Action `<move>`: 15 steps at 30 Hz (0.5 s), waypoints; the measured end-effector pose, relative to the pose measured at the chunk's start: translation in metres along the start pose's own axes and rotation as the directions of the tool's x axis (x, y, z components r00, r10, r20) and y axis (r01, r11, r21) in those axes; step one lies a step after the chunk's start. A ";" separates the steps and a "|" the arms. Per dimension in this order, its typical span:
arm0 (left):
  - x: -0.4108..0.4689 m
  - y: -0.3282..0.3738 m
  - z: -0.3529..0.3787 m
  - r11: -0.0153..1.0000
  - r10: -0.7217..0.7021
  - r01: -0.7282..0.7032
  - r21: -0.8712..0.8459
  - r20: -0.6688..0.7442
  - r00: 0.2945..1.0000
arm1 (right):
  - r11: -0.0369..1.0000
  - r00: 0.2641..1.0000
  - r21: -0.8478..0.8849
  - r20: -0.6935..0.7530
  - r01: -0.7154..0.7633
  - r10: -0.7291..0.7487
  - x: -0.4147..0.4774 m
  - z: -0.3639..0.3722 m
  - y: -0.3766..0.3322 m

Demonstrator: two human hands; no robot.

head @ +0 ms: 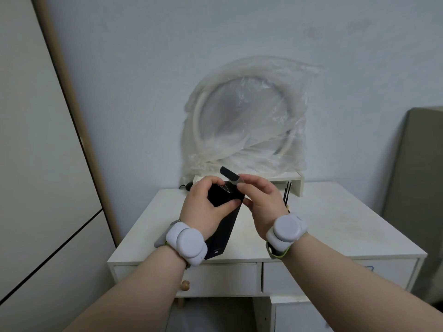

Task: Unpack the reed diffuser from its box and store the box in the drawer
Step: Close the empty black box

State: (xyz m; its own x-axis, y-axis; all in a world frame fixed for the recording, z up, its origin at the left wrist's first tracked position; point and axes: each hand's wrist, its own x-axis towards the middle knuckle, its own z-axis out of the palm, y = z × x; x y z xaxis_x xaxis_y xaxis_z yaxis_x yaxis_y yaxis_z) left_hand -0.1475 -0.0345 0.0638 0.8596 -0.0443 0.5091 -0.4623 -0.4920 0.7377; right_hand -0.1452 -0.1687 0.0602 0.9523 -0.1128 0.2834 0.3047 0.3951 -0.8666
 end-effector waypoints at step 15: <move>0.004 -0.002 0.007 0.999 -0.018 0.019 -0.041 0.047 0.999 | 0.999 0.998 -0.042 -0.052 -0.035 0.032 0.000 0.000 0.007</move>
State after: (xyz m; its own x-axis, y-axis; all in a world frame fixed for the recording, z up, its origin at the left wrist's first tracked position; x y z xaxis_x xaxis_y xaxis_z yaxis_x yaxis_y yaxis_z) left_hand -0.1420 -0.0401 0.0612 0.8769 -0.0766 0.4746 -0.4539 -0.4570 0.7649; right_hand -0.1426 -0.1656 0.0540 0.9612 -0.1468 0.2335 0.2719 0.3606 -0.8922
